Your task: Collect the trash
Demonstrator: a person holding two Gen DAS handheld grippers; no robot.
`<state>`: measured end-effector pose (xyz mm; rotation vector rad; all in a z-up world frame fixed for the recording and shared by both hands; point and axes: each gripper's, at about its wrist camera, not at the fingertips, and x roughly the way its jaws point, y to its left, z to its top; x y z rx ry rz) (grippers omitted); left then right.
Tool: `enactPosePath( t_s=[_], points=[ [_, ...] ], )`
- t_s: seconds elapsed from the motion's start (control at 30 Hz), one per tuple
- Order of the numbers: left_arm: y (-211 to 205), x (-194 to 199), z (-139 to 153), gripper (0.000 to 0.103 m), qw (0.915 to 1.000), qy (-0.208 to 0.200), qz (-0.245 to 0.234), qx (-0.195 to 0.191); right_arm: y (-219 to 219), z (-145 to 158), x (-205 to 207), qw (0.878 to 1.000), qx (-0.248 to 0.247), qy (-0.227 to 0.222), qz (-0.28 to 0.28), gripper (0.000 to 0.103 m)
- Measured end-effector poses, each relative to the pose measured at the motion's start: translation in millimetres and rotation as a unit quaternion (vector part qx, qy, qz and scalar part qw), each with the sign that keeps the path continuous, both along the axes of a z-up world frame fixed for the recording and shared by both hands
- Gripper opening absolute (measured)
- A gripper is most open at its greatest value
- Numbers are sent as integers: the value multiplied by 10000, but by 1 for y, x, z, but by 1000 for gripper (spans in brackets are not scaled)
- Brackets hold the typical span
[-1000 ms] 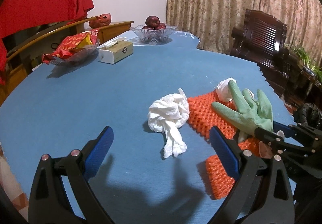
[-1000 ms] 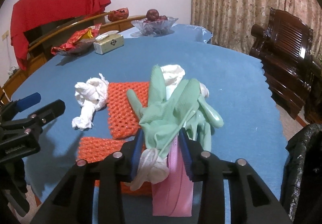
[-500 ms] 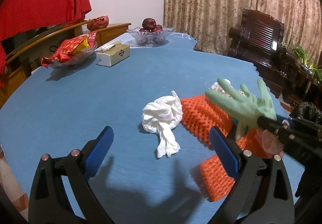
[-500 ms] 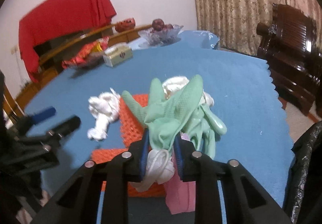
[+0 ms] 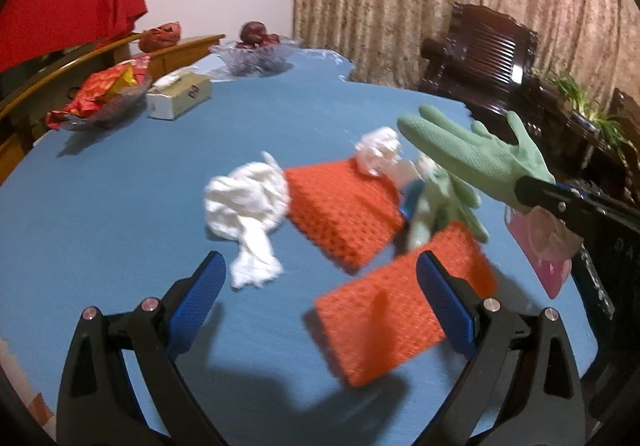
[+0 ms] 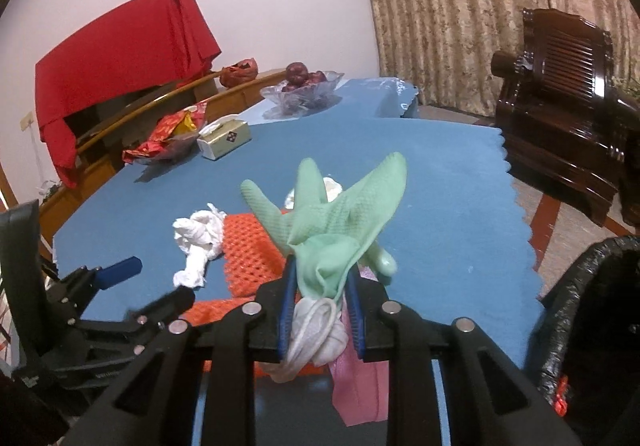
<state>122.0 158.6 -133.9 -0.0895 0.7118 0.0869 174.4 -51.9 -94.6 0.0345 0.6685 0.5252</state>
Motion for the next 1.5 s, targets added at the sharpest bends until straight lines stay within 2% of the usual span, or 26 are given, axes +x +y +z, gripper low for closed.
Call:
enactPosePath(
  t_s=[0.1, 0.13, 0.17, 0.2, 0.27, 0.37, 0.43, 0.47, 0.57, 0.63, 0.77, 0.93, 1.0, 1.03, 1.07, 1.2, 1.33, 1.43, 1.5],
  points=[
    [-10, 4, -10, 93, 9998, 154, -160, -23, -9, -6, 2, 9999, -65, 84, -94, 23],
    [-13, 5, -14, 88, 9996, 200, -214, -28, -11, -9, 3, 9998, -85, 105, -121, 23],
    [-15, 6, -16, 76, 9994, 238, -262, -30, -13, -11, 3, 9998, -100, 110, -131, 23],
    [-18, 9, -21, 71, 9988, 341, -357, -39, -14, -14, 4, 9997, -139, 128, -151, 23],
    [-22, 12, -29, 51, 9977, 476, -466, -112, -15, -19, 5, 9996, -177, 165, -177, 23],
    [-24, 15, -36, 32, 9967, 588, -525, -169, -15, -27, 8, 9992, -270, 270, -119, 28],
    [-24, 14, -37, 27, 9968, 585, -524, -134, -17, -29, 8, 9991, -279, 307, -132, 33],
    [-23, 14, -37, 20, 9970, 569, -508, -113, -19, -30, 9, 9990, -243, 339, -129, 41],
    [-22, 14, -36, 13, 9973, 560, -470, -107, -23, -29, 4, 9991, -228, 347, -131, 55],
    [-21, 13, -33, 8, 9976, 521, -446, -84, -25, -28, 0, 9990, -281, 328, -137, 59],
    [-19, 8, -29, 5, 9984, 427, -361, -28, -32, -29, -9, 9984, -374, 369, -186, 62],
    [-21, 5, -25, 6, 9983, 396, -414, -35, -46, -30, -20, 9974, -457, 395, -393, 62],
    [-23, 4, -24, 15, 9982, 392, -452, -76, -52, -29, -21, 9968, -496, 356, -516, 62],
    [-24, 3, -24, 31, 9982, 390, -448, -86, -54, -29, -21, 9964, -525, 353, -561, 61],
    [-26, 2, -23, 42, 9983, 363, -444, -124, -57, -29, -20, 9959, -548, 357, -619, 61],
    [-29, 3, -23, 52, 9981, 360, -475, -150, -60, -37, -16, 9942, -698, 482, -661, 50],
    [-35, 6, -29, 53, 9973, 465, -553, -124, -53, -50, -17, 9930, -890, 575, -517, 44],
    [-40, 7, -35, 51, 9962, 579, -632, -130, -52, -57, -17, 9928, -860, 681, -477, 39],
    [-43, 7, -37, 43, 9958, 635, -652, -104, -52, -60, -16, 9926, -857, 728, -457, 38]
  ],
)
